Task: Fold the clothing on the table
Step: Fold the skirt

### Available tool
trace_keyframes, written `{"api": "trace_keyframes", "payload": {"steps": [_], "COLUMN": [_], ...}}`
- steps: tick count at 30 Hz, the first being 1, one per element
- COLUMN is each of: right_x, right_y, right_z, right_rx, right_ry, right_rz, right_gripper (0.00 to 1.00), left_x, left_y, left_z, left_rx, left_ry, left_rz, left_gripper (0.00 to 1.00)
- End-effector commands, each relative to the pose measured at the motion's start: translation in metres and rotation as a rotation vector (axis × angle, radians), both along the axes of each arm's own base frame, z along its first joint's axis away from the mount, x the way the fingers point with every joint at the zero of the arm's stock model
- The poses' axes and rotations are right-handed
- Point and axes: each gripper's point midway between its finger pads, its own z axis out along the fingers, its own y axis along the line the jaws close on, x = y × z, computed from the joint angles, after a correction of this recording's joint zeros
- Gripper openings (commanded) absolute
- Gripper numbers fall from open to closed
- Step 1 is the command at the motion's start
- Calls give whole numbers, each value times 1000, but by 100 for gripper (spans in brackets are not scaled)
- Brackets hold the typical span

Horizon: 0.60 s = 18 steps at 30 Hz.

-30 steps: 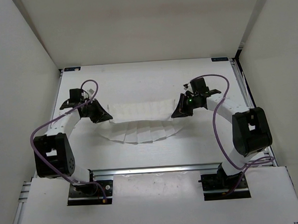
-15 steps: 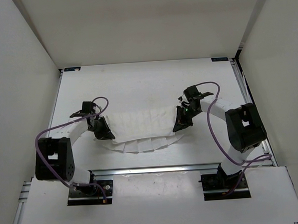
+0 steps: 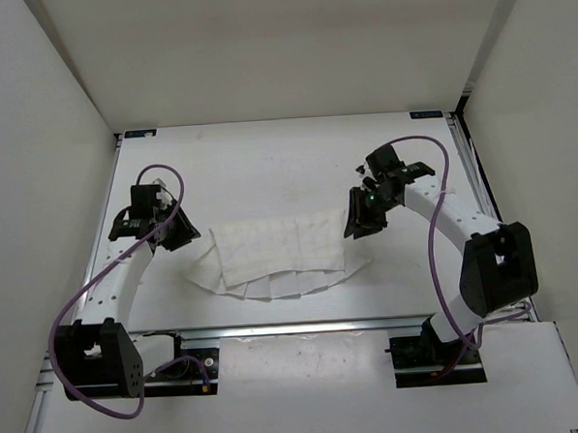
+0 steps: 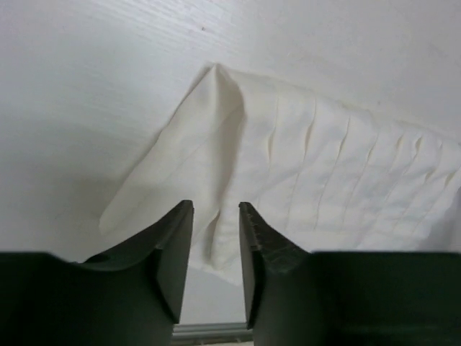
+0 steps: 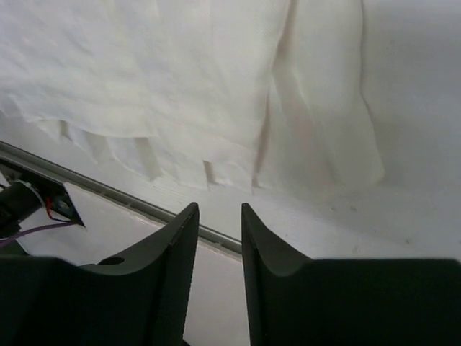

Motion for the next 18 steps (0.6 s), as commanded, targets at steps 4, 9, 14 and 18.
{"api": "trace_keyframes", "payload": {"steps": [4,9,14,18], "right_x": [47,70,73,72], "right_y": [3,-31,-56,-52], "right_z": [-13,-29,-44,-58], "right_rx": [137,81,120,190], "right_ry": [-58,-96,-117,-111], "right_rz": [15,12,-5,13], "right_gripper": [60,65,66,65], "left_x": [24,26,11,2], "left_y": [4,18,27,25], "left_z": [-26,-49,-71,-85], "left_rx": [-54,-78,-65,-90], "left_ry": [-26,-13,36,67], "left_rz": [18,63,95,102], "left_gripper": [47,55,54,55]}}
